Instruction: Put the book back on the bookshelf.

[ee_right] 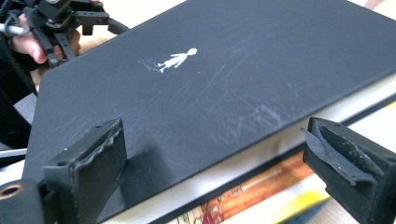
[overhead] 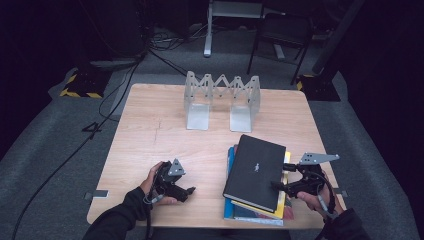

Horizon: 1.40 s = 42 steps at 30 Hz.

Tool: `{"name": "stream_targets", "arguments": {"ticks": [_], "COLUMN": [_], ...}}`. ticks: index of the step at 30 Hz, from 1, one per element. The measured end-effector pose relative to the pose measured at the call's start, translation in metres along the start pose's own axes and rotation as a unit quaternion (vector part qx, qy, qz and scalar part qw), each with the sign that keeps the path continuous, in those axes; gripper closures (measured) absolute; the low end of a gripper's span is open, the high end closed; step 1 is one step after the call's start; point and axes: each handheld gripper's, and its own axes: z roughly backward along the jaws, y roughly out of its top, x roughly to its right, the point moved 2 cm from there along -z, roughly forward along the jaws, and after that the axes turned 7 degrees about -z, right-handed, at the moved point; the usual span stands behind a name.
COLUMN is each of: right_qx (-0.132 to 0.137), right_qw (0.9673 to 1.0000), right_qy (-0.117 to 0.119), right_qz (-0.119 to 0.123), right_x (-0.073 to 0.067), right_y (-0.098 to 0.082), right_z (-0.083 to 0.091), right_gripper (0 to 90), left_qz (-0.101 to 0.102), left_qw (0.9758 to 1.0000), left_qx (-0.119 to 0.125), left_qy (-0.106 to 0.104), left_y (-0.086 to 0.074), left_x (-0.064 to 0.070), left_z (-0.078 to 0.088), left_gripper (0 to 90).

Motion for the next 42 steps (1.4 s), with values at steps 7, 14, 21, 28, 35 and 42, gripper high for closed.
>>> {"name": "stream_targets", "arguments": {"ticks": [7,14,21,28,35,42], "right_qx": [-0.014,-0.023,-0.027,-0.020,-0.014,-0.014], "right_qw": [0.9998,0.9995,0.9992,0.9993,0.9991,0.9988], "right_qy": [-0.001,0.008,0.010,0.012,0.017,0.014], "right_qz": [0.012,0.023,0.027,0.030,0.037,0.045], "right_x": [0.001,0.004,0.004,0.005,0.005,0.004], "right_y": [0.007,0.018,0.025,0.024,0.024,0.025], "right_z": [-0.005,-0.015,-0.023,-0.023,-0.024,-0.024], "right_gripper": [4.2,4.2,4.2,4.2,4.3,4.4], "left_qz": [-0.017,-0.042,-0.044,-0.043,-0.029,-0.006], "left_qw": [0.9996,0.9984,0.9979,0.9978,0.9958,0.9940], "left_qx": [0.001,0.002,0.019,0.032,0.064,0.092], "left_qy": [-0.024,-0.038,-0.042,-0.038,-0.059,-0.060], "left_y": [0.019,0.048,0.071,0.083,0.095,0.113], "left_x": [-0.004,-0.003,-0.008,-0.013,-0.020,-0.034], "left_z": [-0.014,-0.036,-0.051,-0.058,-0.065,-0.080], "left_gripper": [16.9,19.6,24.8,29.0,41.5,42.4]}}
